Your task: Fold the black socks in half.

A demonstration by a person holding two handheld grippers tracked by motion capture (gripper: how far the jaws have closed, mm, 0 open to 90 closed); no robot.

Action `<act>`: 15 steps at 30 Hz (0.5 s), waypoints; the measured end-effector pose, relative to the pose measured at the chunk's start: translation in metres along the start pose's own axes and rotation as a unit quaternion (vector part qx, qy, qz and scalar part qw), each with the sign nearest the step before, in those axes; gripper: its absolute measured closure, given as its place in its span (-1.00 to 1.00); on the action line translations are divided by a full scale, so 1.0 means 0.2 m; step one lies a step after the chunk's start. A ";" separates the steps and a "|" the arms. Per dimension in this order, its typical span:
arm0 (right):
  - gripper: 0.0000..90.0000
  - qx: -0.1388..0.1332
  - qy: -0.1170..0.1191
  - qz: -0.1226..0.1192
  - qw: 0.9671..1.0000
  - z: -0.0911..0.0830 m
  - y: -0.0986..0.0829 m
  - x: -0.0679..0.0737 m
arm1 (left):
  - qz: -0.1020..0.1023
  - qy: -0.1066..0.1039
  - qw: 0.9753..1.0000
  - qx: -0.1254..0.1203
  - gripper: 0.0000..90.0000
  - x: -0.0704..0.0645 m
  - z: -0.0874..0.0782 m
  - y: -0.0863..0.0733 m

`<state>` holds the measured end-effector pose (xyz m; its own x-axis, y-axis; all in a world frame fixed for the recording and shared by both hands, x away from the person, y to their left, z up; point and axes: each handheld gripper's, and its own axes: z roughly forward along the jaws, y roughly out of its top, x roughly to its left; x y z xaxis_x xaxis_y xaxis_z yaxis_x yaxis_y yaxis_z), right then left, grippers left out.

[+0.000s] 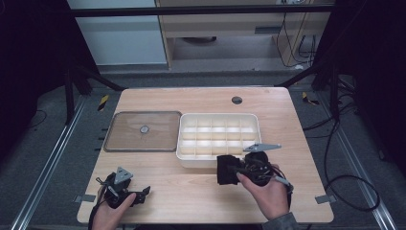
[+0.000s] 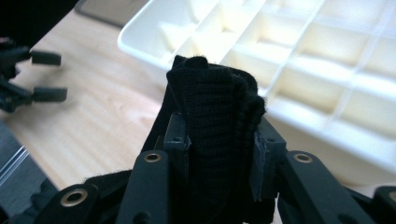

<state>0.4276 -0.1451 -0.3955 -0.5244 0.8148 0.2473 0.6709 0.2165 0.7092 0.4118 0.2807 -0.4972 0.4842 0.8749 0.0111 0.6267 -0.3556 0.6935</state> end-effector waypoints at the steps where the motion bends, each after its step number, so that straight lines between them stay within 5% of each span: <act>1: 0.45 -0.006 -0.007 -0.003 1.000 -0.03 0.03 -0.02 | 0.002 0.003 1.000 0.000 -0.88 0.00 0.01 0.00; 5: 0.45 -0.021 -0.014 0.005 1.000 -0.10 0.10 -0.09 | -0.005 0.010 1.000 -0.012 -0.89 0.03 0.03 0.02; 9: 0.45 -0.027 -0.051 -0.004 0.998 -0.16 0.16 -0.18 | -0.015 0.018 1.000 -0.018 -0.89 0.08 0.04 0.03; 15: 0.44 -0.021 -0.078 -0.017 0.997 -0.24 0.23 -0.23 | -0.023 0.023 0.999 -0.020 -0.89 0.12 0.05 0.04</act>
<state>0.4586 -0.1979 -0.3425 -0.4574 0.8812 0.1193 0.6290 0.2258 0.7439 0.4348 0.2965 -0.4996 0.4273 0.9041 0.0109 0.6214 -0.3024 0.7228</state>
